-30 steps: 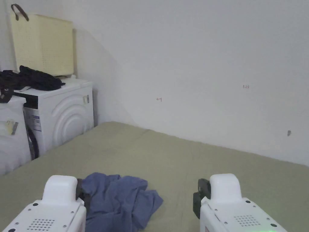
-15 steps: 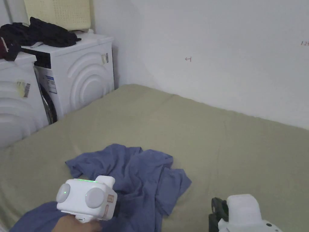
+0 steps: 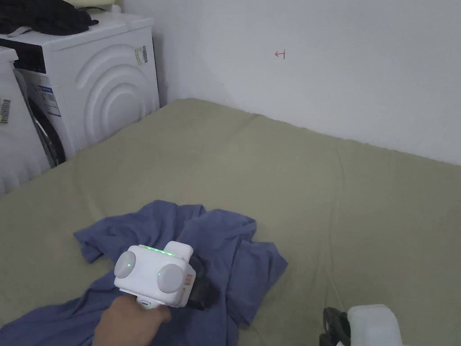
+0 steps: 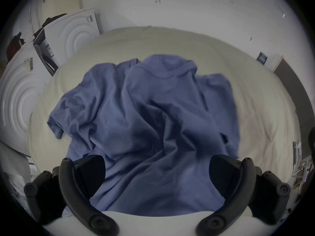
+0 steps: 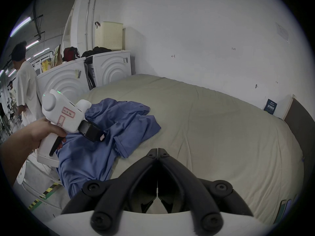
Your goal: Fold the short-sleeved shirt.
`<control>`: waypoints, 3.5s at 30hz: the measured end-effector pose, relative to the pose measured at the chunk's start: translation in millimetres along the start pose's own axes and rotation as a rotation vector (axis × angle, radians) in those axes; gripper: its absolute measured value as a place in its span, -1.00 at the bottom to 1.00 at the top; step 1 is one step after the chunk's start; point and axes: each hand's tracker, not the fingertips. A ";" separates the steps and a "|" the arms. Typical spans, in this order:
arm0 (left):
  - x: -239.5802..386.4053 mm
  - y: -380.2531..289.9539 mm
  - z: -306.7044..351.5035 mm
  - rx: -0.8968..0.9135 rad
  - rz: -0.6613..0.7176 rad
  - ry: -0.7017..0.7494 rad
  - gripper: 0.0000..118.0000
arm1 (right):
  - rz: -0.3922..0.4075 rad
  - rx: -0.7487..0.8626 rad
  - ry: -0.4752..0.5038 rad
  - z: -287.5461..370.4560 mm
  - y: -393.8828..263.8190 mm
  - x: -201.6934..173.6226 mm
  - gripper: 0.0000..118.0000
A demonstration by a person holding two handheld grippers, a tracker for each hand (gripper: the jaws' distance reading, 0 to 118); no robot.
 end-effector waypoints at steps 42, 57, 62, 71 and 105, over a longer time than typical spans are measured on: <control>527.6 3.1 33.0 -0.030 -0.360 -0.381 -0.88 | -0.296 0.027 -0.445 221.8 -112.2 285.0 -1.00; 335.0 -104.0 156.8 0.218 -0.155 -0.463 0.98 | -0.257 0.044 -0.403 249.8 -109.8 231.9 -0.99; 269.8 -133.8 163.5 0.206 -0.116 -0.331 -1.00 | -0.247 0.048 -0.391 265.9 -116.1 203.1 -0.99; 268.3 -14.3 121.7 0.029 -0.096 -0.315 -1.00 | -0.239 0.040 -0.369 272.3 -125.6 184.2 -0.99; 326.1 61.6 28.3 -0.239 0.012 -0.283 -0.92 | -0.192 -0.095 -0.424 242.4 -125.6 265.7 -0.99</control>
